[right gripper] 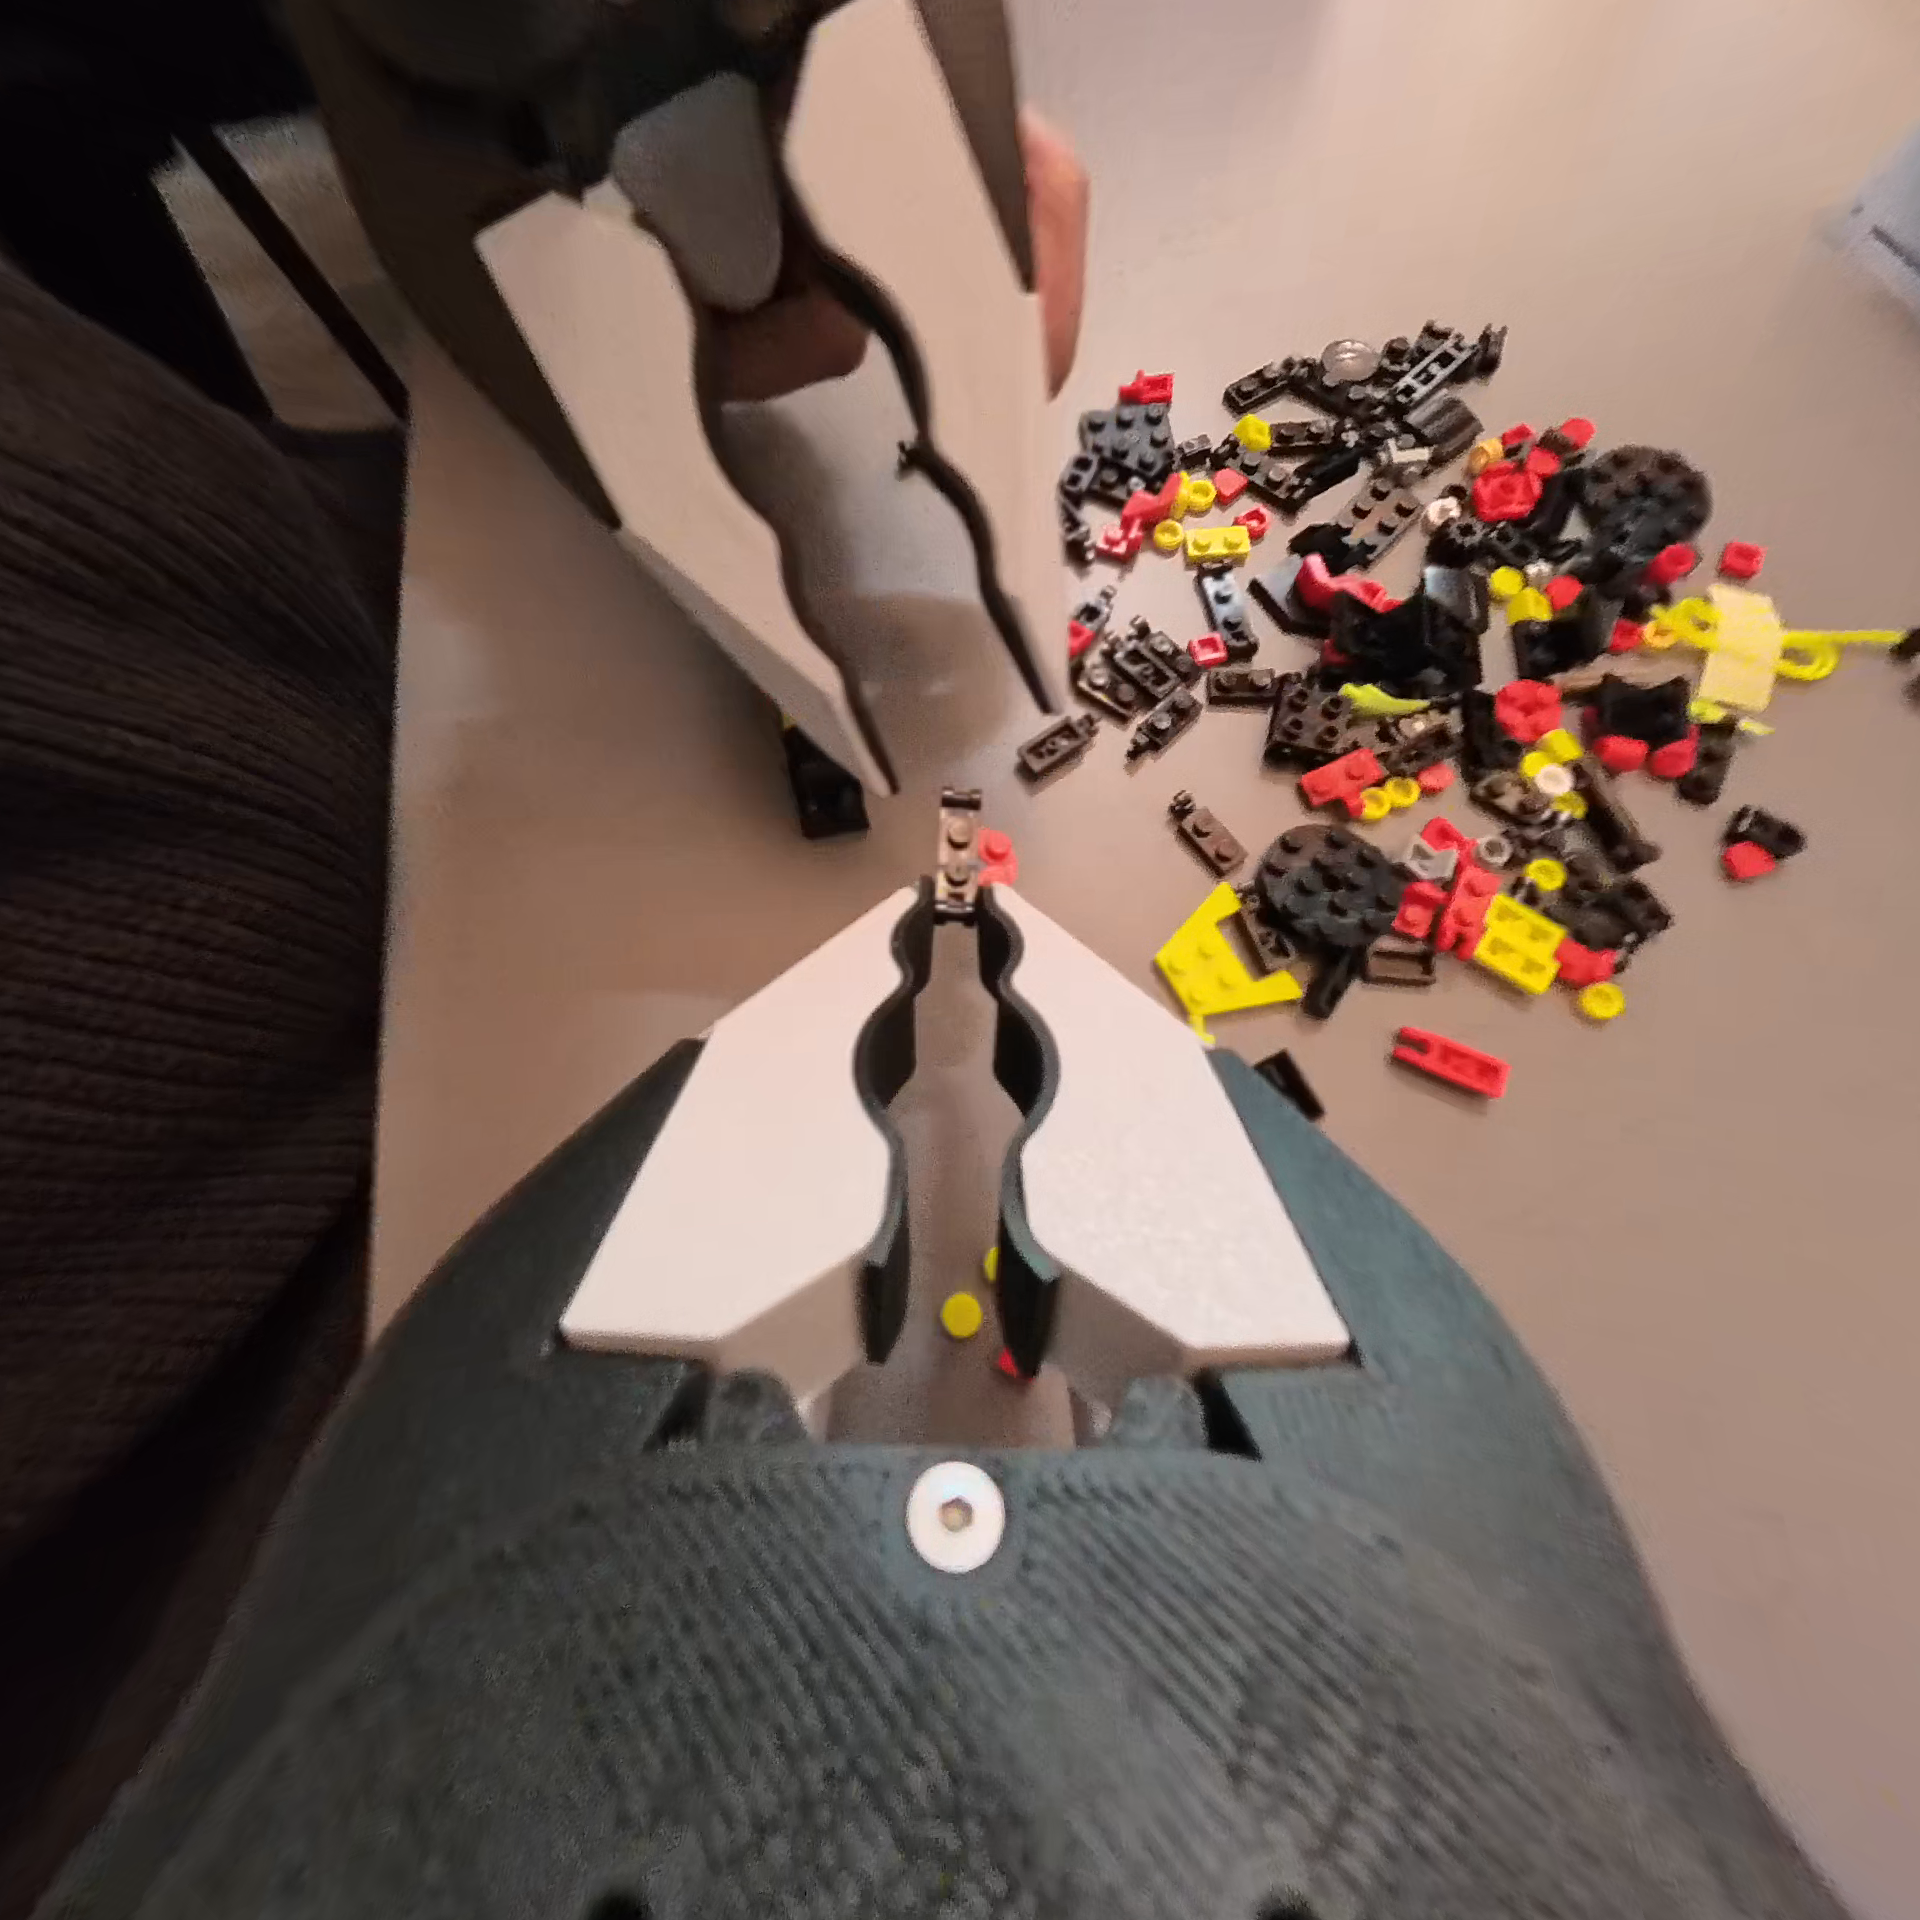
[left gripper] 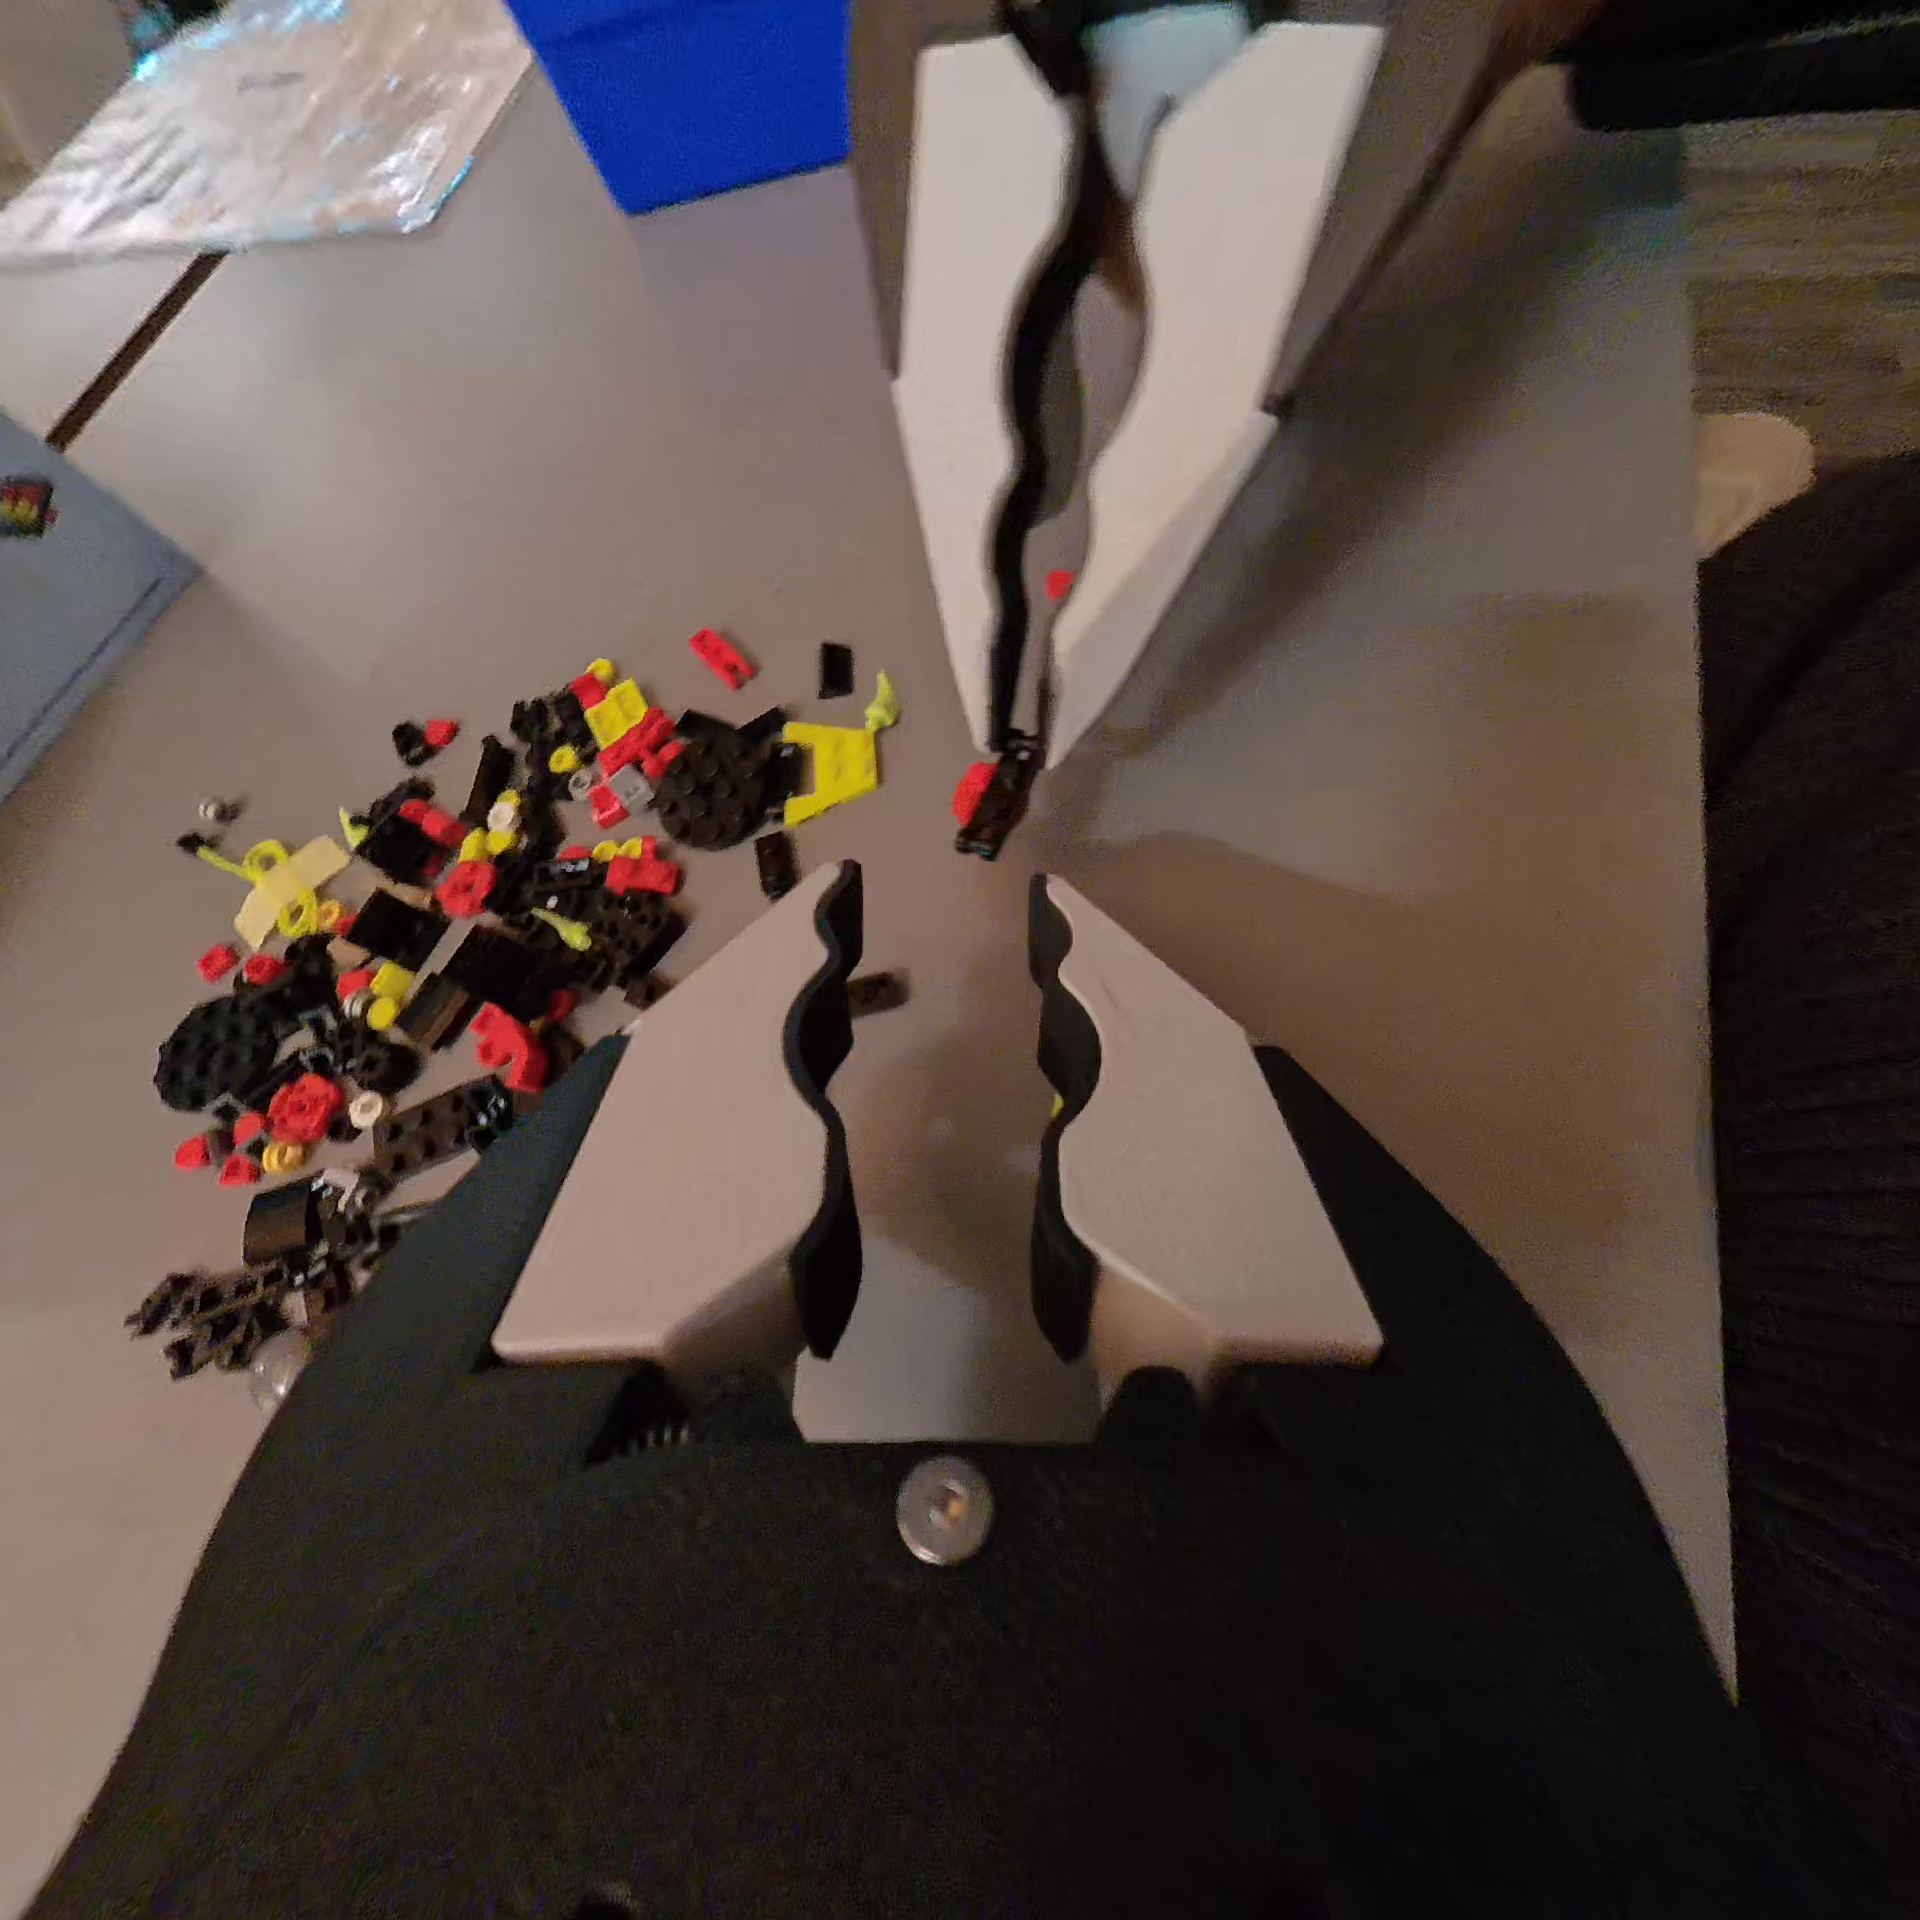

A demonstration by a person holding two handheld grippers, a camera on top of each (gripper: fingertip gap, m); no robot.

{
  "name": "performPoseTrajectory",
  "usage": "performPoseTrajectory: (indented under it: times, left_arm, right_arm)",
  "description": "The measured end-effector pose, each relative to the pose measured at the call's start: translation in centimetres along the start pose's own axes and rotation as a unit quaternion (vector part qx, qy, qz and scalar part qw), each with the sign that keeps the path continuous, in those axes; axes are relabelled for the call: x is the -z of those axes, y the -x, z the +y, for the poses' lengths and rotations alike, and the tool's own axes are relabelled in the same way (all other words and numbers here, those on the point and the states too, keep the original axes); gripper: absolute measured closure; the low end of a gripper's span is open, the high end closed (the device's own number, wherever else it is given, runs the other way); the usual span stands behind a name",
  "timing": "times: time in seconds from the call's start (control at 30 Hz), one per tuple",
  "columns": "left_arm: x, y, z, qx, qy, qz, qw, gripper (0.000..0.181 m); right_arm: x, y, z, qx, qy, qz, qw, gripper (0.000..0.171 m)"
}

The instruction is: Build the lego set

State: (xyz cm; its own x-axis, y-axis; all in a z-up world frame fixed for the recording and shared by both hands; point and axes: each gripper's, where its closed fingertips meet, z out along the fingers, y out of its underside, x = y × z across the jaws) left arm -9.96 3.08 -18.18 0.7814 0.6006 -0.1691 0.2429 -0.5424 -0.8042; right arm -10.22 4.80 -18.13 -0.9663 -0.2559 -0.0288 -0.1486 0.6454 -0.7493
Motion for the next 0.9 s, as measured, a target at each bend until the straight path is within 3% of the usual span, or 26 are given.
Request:
performPoseTrajectory:
  times: [0.17, 0.27, 0.7, 0.9]
  left_arm:
    - [0.1, -1.2, -0.8, -0.057, -0.020, 0.002, 0.998, 0.153]
    - [0.2, -1.2, -1.1, -0.074, -0.028, -0.012, 0.997, 0.164]
    - [0.1, -1.7, -1.0, -0.099, -0.028, -0.010, 0.995, 0.170]
    - [-0.1, -2.0, -0.4, -0.091, -0.017, 0.005, 0.996, 0.162]
  right_arm:
    - [0.8, 1.2, -1.1, -0.110, -0.052, -0.111, 0.986, 0.164]
    - [1.1, 1.7, -1.5, -0.137, -0.068, -0.144, 0.978, 0.164]
    - [0.8, 1.8, -0.8, -0.163, -0.051, -0.161, 0.972, 0.165]
    - [0.8, 1.9, 1.1, -0.064, 0.004, -0.120, 0.991, 0.164]
